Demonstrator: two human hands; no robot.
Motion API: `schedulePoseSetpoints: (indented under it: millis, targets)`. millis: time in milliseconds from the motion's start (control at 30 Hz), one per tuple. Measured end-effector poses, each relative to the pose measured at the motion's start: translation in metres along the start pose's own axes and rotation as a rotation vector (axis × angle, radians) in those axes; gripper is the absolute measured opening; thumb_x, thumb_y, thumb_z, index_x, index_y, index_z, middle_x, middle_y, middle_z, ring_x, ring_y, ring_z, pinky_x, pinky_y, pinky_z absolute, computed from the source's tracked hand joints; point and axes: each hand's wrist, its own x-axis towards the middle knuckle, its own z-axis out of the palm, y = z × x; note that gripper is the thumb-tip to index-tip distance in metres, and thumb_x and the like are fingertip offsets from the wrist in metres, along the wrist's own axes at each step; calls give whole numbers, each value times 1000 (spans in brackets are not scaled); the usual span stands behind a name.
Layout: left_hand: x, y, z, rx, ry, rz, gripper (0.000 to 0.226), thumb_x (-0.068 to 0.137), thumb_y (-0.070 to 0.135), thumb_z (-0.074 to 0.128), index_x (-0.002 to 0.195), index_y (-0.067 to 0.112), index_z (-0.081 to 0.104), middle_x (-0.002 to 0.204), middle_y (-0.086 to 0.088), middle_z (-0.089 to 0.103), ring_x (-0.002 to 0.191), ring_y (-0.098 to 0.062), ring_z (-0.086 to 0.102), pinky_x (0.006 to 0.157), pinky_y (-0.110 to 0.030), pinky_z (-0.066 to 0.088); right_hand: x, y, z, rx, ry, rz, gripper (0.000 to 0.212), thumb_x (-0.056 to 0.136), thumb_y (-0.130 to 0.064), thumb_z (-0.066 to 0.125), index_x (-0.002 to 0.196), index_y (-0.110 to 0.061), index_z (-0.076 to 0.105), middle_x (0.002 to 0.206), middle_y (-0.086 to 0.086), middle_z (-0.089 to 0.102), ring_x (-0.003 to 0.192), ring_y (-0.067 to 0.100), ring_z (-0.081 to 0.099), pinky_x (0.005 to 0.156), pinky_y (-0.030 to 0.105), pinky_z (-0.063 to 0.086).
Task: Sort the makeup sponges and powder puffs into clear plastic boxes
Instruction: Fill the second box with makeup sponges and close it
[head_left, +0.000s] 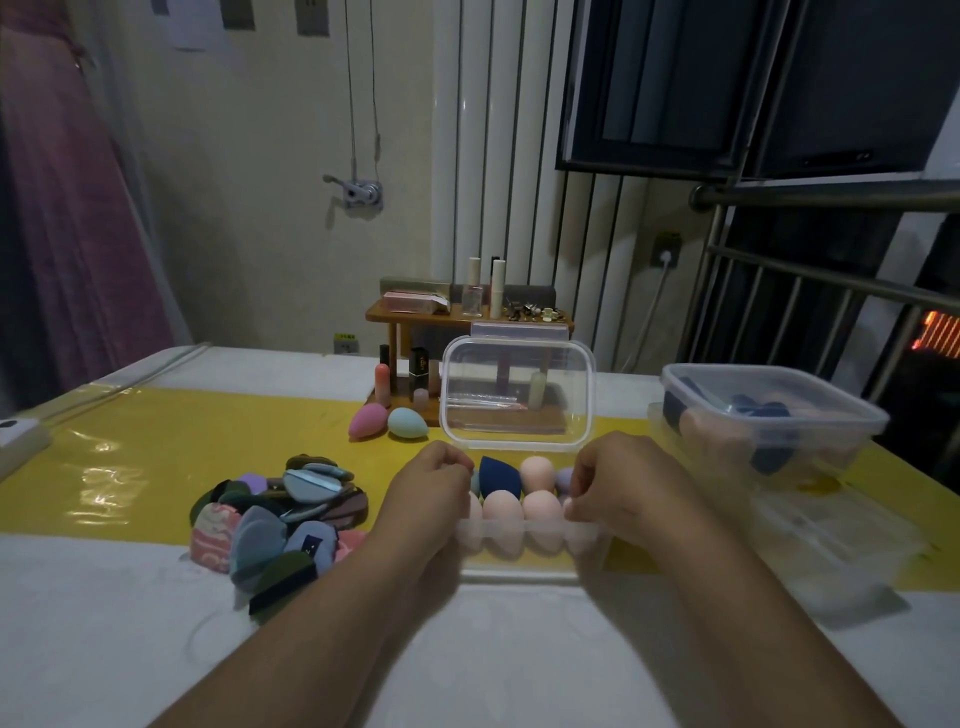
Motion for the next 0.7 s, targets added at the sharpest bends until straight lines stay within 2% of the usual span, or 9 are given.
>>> schedulePoseSetpoints:
  millis: [233,300,400,533,700]
  targets:
    - [4,-3,0,-7,0,1,30,59,18,43,75,31,66,82,-11,56,83,-32,51,71,-43,38,2,-3,-2,-42,-69,11,12,87,-37,68,90,-27,74,93,-1,68,88,19,63,81,30,54]
    - [3,-2,0,-2,1,4,29,60,19,43,75,31,66,81,-10,56,83,-31,51,71,-43,38,1,0,-1,6,-49,3,7,85,-34,69,84,-28,73,90,-2,68,86,18,63,79,30,54]
    - [3,-2,0,-1,-2,7,29,60,19,44,75,31,65,82,-10,56,83,-31,51,71,-43,39,-3,4,0,76,27,-15,12,87,-30,62,78,-26,70,85,-3,68,80,16,61,72,30,53]
    - [3,-1,0,5,-6,9,29,61,20,44,77,31,65,80,-9,55,82,-30,50,70,-43,38,-3,5,-1,59,22,-26,11,85,-22,65,75,-28,66,89,-4,67,84,16,61,74,30,54]
    - [-1,2,-1,28,3,2,29,63,19,44,77,32,65,83,-9,57,83,-30,52,71,-41,40,0,0,4,41,14,-19,12,83,-21,66,77,-29,72,90,-6,69,83,17,63,76,31,57]
